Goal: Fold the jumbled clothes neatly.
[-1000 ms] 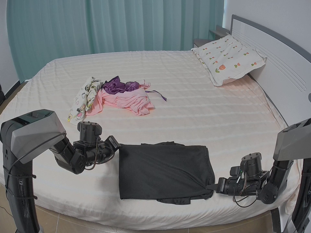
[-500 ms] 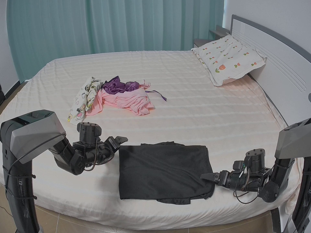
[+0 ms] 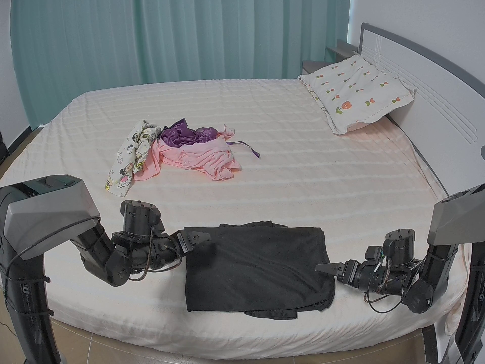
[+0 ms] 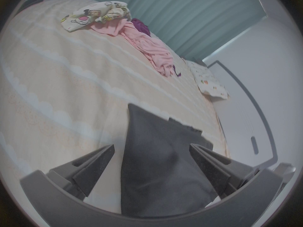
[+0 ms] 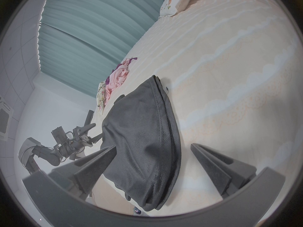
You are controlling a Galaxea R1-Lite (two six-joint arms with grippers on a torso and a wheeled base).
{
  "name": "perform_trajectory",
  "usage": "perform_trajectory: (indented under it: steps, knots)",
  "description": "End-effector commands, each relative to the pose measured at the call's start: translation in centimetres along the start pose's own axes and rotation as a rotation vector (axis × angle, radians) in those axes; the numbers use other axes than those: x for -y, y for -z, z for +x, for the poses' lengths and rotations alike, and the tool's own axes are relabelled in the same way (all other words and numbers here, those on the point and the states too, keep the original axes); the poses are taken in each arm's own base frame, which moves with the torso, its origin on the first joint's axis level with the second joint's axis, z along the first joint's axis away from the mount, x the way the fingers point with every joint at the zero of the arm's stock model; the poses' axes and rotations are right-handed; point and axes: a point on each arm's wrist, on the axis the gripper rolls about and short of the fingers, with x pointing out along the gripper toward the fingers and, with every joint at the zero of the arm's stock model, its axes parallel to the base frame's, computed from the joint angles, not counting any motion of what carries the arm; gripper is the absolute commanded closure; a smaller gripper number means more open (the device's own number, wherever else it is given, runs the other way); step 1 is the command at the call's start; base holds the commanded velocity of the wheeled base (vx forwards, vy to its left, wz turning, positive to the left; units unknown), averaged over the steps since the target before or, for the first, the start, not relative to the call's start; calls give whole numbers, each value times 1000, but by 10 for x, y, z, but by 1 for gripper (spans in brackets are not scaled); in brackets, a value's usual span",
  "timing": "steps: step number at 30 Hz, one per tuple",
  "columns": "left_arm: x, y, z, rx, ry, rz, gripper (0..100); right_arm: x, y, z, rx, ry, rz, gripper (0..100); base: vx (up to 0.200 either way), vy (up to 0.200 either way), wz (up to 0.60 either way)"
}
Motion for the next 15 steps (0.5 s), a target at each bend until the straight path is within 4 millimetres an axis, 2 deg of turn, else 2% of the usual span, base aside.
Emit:
perform_trajectory:
  steps: [1, 15]
  knots:
    - [-3, 19, 5, -64, -19, 36, 0, 2, 1, 1, -6, 5, 3, 0, 0, 0, 0]
    - [6, 22, 7, -68, 7, 54, 0, 1, 3, 1, -15, 3, 1, 0, 0, 0, 0]
